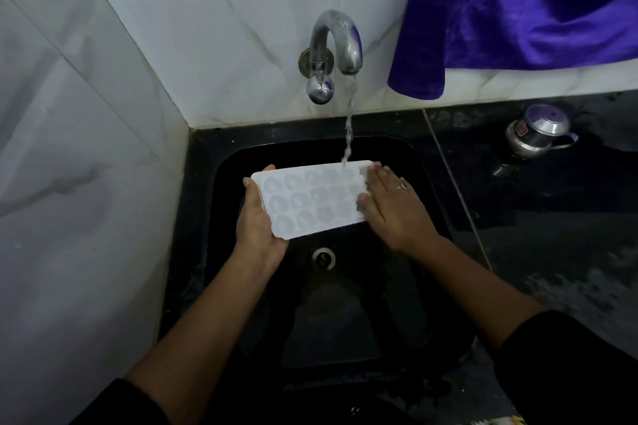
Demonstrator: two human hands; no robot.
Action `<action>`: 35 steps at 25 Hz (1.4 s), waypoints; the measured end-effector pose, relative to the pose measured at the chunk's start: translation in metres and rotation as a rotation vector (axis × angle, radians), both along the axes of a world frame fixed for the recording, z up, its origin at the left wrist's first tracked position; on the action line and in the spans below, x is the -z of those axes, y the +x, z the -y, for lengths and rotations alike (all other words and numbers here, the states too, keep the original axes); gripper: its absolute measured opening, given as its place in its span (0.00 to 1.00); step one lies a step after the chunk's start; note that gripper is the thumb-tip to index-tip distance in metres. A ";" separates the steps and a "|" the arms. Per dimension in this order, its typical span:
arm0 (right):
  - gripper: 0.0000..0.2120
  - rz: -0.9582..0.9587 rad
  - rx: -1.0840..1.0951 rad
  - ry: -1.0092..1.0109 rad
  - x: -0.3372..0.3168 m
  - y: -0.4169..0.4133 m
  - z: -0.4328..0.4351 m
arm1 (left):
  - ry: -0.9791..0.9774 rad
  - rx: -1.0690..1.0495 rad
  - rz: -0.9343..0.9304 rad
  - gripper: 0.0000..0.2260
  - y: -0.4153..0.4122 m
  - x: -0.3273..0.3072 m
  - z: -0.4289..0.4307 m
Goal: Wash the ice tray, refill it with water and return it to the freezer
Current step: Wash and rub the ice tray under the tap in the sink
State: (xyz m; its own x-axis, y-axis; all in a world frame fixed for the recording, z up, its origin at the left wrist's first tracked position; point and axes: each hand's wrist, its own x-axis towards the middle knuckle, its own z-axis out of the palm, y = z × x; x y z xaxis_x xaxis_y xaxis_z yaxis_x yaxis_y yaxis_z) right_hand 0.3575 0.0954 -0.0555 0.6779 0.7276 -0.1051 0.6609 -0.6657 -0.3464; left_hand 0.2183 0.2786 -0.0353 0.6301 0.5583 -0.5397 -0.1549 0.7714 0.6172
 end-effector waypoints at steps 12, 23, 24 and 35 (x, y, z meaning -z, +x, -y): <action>0.17 0.100 -0.015 0.254 -0.001 -0.022 0.010 | 0.051 0.044 -0.081 0.22 0.064 0.027 -0.001; 0.15 -0.024 0.035 0.320 0.010 -0.004 -0.007 | 0.029 0.030 -0.113 0.22 0.080 0.039 -0.003; 0.13 -0.028 0.032 0.323 0.008 -0.010 -0.015 | 0.026 0.031 -0.113 0.22 0.082 0.041 -0.002; 0.21 -0.095 0.523 0.149 0.043 0.042 -0.033 | 0.036 0.175 -0.097 0.23 0.062 0.044 0.023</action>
State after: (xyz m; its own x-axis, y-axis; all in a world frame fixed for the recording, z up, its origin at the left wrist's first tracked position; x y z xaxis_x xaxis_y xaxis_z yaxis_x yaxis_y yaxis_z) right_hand 0.3998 0.1287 -0.0982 0.9455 0.3084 -0.1048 0.2169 -0.8362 -0.5037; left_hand 0.2800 0.2553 -0.0791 0.6656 0.4647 -0.5840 0.0412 0.7584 0.6505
